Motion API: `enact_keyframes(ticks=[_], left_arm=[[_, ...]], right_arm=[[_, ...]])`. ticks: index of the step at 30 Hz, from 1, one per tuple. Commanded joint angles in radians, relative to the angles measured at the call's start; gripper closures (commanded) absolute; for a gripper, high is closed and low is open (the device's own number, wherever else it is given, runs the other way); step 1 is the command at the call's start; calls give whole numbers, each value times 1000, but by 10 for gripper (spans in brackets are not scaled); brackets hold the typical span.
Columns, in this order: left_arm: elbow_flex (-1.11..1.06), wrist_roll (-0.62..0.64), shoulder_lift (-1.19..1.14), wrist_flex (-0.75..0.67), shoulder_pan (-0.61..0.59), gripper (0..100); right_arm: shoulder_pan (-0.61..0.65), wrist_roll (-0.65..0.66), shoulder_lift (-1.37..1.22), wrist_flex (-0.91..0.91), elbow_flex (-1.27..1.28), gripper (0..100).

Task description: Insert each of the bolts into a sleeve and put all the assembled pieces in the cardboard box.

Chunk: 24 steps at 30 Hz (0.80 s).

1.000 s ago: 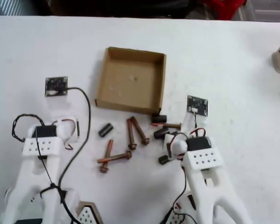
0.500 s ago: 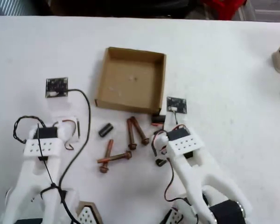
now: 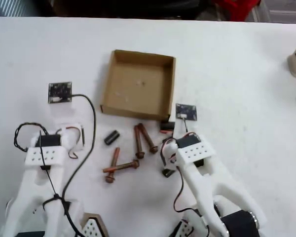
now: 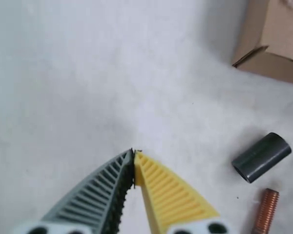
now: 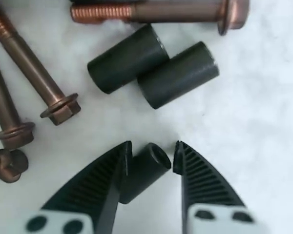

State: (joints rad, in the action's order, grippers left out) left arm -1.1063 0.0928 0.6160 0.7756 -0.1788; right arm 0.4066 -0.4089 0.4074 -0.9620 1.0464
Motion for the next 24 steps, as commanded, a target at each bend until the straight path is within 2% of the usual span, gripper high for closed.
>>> enact_keyframes(ticks=[1,4,6,9,14,16,24], left_arm=[[6,5,-2,-23,-5,976],[6,5,-2,-25,-5,976],[6,5,-2,-25,-5,976],[9,3,-2,-26,-4,976],[11,-57,-1,-28,-4,976],[9,-58,-1,-41,-4,976],[9,-61,-1,-41,-4,976]], right_arm=[[2,63,35,-58,-35,775],[8,64,36,-107,-35,682],[19,66,30,-128,-35,659],[59,57,30,-131,-35,697],[108,63,28,-88,-31,884],[108,68,27,-74,-28,918],[108,63,-54,-76,-41,817]])
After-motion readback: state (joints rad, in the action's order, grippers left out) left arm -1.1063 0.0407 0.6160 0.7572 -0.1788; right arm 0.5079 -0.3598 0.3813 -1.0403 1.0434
